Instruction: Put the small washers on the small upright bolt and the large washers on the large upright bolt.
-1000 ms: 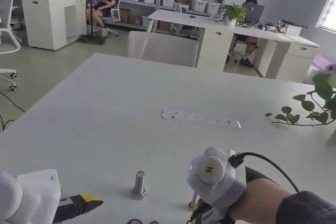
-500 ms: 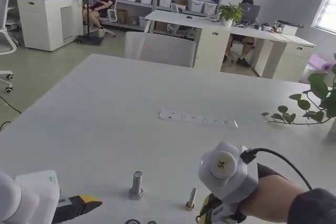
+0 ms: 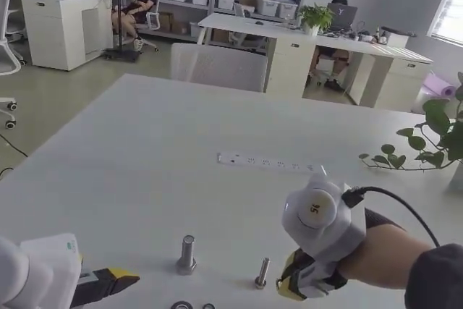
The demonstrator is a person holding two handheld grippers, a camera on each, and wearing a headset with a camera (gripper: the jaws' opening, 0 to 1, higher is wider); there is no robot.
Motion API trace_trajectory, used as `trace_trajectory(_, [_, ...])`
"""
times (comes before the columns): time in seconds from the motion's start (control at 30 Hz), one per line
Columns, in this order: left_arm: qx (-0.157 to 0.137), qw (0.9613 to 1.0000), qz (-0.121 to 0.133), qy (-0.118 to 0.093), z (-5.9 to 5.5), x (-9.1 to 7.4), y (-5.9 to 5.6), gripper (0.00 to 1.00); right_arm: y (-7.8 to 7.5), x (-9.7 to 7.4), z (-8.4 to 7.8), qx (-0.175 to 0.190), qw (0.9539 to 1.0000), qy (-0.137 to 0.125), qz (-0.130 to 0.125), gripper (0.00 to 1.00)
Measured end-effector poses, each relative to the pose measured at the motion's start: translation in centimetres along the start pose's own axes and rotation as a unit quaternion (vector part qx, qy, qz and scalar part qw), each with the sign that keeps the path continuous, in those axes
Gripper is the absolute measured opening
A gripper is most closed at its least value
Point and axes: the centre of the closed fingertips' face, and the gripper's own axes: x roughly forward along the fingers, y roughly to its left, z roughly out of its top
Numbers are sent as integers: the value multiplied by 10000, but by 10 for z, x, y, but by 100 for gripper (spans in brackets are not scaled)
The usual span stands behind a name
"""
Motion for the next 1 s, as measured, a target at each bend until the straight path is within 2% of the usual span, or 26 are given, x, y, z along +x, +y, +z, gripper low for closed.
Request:
trace_trajectory(0.47, [1, 10000, 20, 2, 0, 1, 0, 88, -17, -13, 17, -208, 9996, -51, -187, 13])
trace_trajectory(1.0, [-55, 10000, 50, 16, -3, 0, 4, 88, -32, -4, 24, -333, 9993, 56, -154, 13])
